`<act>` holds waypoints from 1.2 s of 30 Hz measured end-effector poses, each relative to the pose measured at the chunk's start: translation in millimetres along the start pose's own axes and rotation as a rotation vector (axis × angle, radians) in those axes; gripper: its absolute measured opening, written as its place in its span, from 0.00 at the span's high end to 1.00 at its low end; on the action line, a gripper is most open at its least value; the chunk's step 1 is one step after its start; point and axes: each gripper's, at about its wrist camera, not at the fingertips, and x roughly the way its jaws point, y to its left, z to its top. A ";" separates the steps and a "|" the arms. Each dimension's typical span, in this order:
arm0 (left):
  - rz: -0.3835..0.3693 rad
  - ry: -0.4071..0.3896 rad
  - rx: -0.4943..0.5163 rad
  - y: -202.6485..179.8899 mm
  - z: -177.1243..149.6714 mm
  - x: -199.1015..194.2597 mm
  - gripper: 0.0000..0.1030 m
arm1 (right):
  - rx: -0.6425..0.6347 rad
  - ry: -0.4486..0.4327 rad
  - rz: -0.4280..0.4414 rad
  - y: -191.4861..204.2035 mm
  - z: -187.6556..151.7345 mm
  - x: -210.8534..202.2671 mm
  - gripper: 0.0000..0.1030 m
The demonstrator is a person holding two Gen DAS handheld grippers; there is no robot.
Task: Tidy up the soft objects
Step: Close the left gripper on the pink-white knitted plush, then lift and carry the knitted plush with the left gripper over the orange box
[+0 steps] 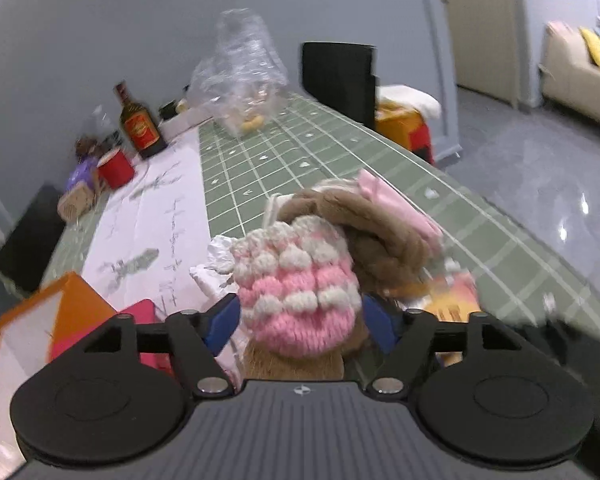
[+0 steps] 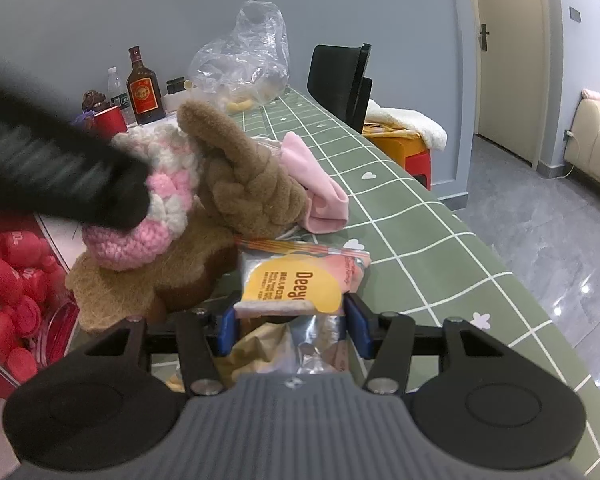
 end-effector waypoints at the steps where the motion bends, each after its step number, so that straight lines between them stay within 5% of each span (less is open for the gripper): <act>1: -0.009 0.022 -0.026 2.5 2.4 6.2 0.15 | 0.002 0.000 0.001 -0.3 -0.1 -0.1 0.48; 5: -0.033 0.071 -0.073 3.0 6.2 26.0 0.13 | -0.006 -0.002 0.000 0.0 -1.0 -0.8 0.48; 10: 0.074 0.088 0.009 -9.1 -3.7 42.5 0.14 | -0.020 -0.004 -0.004 1.8 -1.8 -1.8 0.48; 14: 0.119 0.066 0.097 -16.8 -10.2 42.2 0.49 | -0.019 -0.004 -0.003 1.6 -2.1 -2.2 0.48; 15: 0.098 0.073 0.095 -15.3 -10.5 40.8 0.62 | -0.021 -0.005 -0.004 1.8 -2.3 -2.4 0.48; 18: 0.017 0.126 0.038 -6.5 -12.1 32.8 0.79 | -0.031 -0.009 -0.006 2.1 -3.2 -3.3 0.48; 22: 0.018 0.106 0.103 -5.3 -15.3 17.9 0.82 | -0.028 -0.008 -0.001 0.1 -3.7 -4.3 0.48; 29: -0.063 0.142 0.029 14.4 -19.2 -7.7 0.83 | -0.036 -0.018 0.005 0.8 -5.5 -7.6 0.50; 36: -0.101 0.042 0.053 17.9 -27.6 -36.6 0.83 | -0.042 -0.023 0.007 1.7 -6.9 -9.5 0.52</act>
